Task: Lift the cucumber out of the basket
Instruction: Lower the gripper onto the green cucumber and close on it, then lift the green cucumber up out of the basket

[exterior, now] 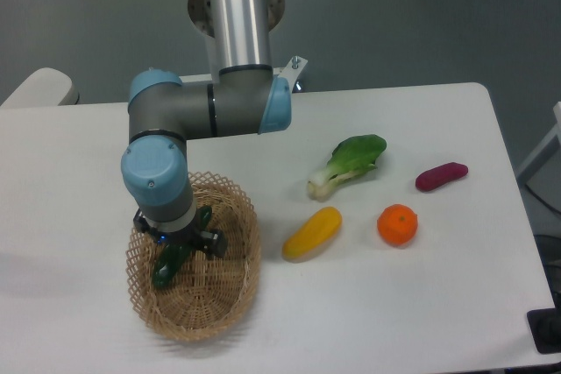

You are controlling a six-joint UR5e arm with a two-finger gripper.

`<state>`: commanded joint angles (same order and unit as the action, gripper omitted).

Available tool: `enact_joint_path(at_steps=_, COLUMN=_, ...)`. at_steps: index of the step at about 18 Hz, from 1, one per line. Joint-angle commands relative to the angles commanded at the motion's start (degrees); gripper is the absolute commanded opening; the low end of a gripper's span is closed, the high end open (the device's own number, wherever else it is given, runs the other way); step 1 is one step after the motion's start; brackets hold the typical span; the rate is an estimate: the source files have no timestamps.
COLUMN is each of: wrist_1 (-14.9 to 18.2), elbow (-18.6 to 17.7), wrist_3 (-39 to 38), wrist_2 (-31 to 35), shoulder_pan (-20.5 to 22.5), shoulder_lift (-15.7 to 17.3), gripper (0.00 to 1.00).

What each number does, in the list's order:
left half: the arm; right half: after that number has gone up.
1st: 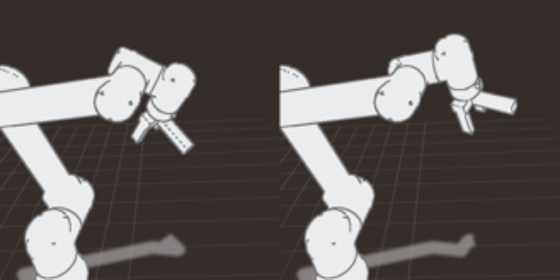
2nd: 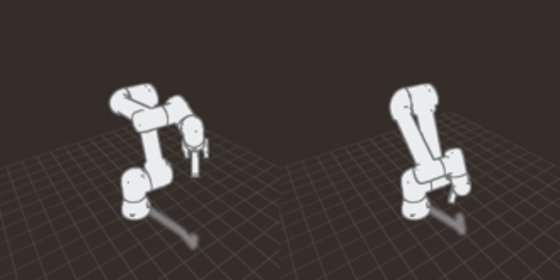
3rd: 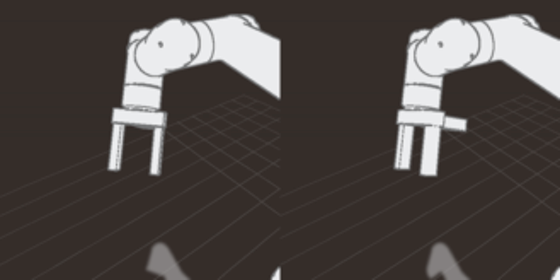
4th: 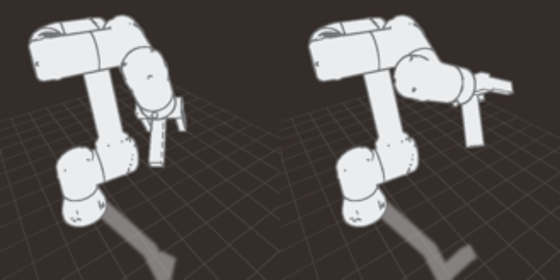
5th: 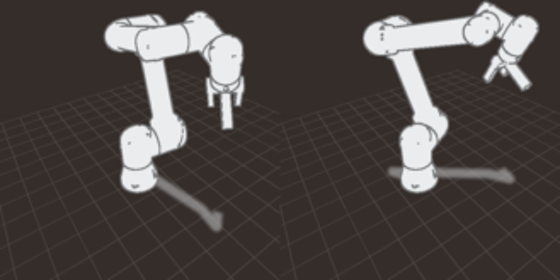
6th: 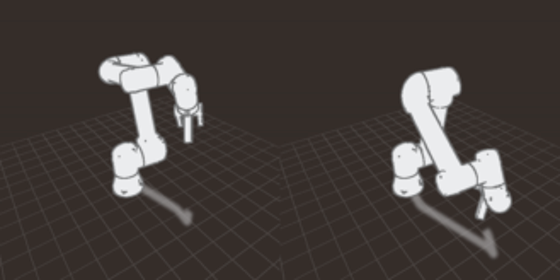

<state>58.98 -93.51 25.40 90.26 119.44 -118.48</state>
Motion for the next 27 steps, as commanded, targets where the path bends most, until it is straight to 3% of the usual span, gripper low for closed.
enact_joint_path(at_steps=8, wrist_1=-1.5, elbow=-2.4, wrist_3=2.5, wrist_2=1.9, shoulder_pan=-1.5, shoulder_lift=-0.9, gripper=1.0)
enact_joint_path(at_steps=9, wrist_1=-1.6, elbow=-2.5, wrist_3=2.5, wrist_2=1.9, shoulder_pan=-1.5, shoulder_lift=-0.9, gripper=0.94)
enact_joint_path(at_steps=10, wrist_1=-1.6, elbow=-2.5, wrist_3=2.5, wrist_2=1.9, shoulder_pan=-1.5, shoulder_lift=-0.9, gripper=0.81)
enact_joint_path(at_steps=11, wrist_1=-1.8, elbow=-2.4, wrist_3=2.6, wrist_2=1.9, shoulder_pan=-1.5, shoulder_lift=-0.8, gripper=0.59)
enact_joint_path(at_steps=12, wrist_1=-1.8, elbow=-2.2, wrist_3=2.7, wrist_2=1.8, shoulder_pan=-1.5, shoulder_lift=-0.7, gripper=0.44)
enact_joint_path(at_steps=14, wrist_1=-1.9, elbow=-2.0, wrist_3=3.9, wrist_2=1.8, shoulder_pan=-1.5, shoulder_lift=-0.6, gripper=0.26)
enact_joint_path(at_steps=15, wrist_1=-1.9, elbow=-2.0, wrist_3=4.3, wrist_2=1.9, shoulder_pan=-1.4, shoulder_lift=-0.6, gripper=0.21)
enact_joint_path(at_steps=21, wrist_1=-1.5, elbow=-0.7, wrist_3=6.5, wrist_2=1.8, shoulder_pan=-0.8, shoulder_lift=0.5, gripper=0.15)
enact_joint_path(at_steps=27, wrist_1=0.3, elbow=3.2, wrist_3=14.9, wrist_2=1.7, shoulder_pan=4.0, shoulder_lift=4.3, gripper=0.15)
